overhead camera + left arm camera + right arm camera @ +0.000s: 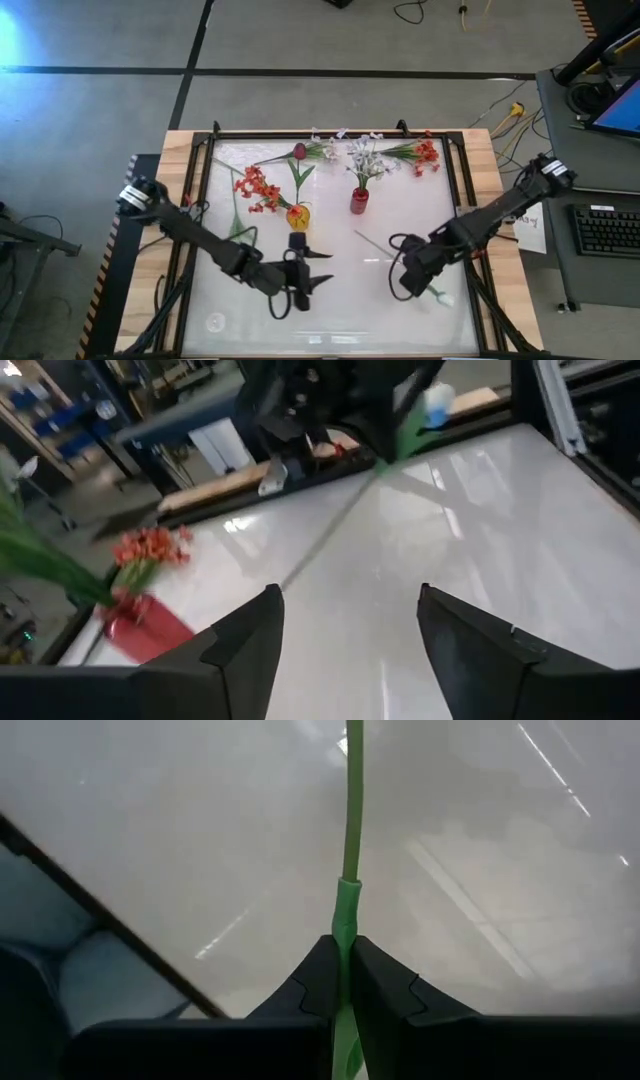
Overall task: Sort flowers into vase by color
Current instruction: Put the right white tulip into the red flower vase
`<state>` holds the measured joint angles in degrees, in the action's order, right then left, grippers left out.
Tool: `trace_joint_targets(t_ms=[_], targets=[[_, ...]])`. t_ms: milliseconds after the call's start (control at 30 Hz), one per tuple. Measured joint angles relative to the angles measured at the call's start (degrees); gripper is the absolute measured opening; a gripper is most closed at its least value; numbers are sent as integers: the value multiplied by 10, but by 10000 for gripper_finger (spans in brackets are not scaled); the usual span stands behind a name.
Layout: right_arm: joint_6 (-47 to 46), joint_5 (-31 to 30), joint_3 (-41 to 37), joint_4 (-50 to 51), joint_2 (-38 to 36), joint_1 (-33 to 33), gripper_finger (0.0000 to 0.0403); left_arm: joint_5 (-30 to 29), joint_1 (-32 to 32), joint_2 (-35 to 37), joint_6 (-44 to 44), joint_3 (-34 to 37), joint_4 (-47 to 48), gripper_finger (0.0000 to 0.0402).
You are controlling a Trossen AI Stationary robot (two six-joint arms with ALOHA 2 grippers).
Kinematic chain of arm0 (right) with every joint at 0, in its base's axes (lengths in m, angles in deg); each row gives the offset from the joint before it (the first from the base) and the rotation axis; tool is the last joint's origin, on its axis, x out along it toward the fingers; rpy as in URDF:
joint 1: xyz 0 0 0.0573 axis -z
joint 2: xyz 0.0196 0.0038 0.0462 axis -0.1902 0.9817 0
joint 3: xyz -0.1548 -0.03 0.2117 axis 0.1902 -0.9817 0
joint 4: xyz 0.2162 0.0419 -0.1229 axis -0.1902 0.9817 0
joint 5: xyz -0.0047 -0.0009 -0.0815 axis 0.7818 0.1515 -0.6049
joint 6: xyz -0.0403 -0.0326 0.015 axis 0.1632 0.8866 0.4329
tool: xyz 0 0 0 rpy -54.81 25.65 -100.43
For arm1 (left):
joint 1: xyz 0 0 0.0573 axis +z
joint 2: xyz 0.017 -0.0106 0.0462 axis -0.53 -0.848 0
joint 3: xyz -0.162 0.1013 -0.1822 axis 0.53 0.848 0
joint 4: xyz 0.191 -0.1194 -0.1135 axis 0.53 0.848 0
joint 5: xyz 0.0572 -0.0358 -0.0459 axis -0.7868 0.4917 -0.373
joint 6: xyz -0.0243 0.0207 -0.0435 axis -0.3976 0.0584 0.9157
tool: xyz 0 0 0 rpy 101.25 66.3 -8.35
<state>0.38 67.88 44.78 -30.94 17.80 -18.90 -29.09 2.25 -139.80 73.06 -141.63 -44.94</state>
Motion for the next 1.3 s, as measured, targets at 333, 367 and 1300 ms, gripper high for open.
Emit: trace_joint_targets(t_ms=[333,367,1300], targets=[[72,1,118,0,129,-16,18,64,32,-140,-95,-126,55,217],[83,1,134,2,140,-16,18,65,35,-154,-96,-145,82,217],[210,-69,292,23,205,-9,105,33,46,-247,-66,-261,248,1]])
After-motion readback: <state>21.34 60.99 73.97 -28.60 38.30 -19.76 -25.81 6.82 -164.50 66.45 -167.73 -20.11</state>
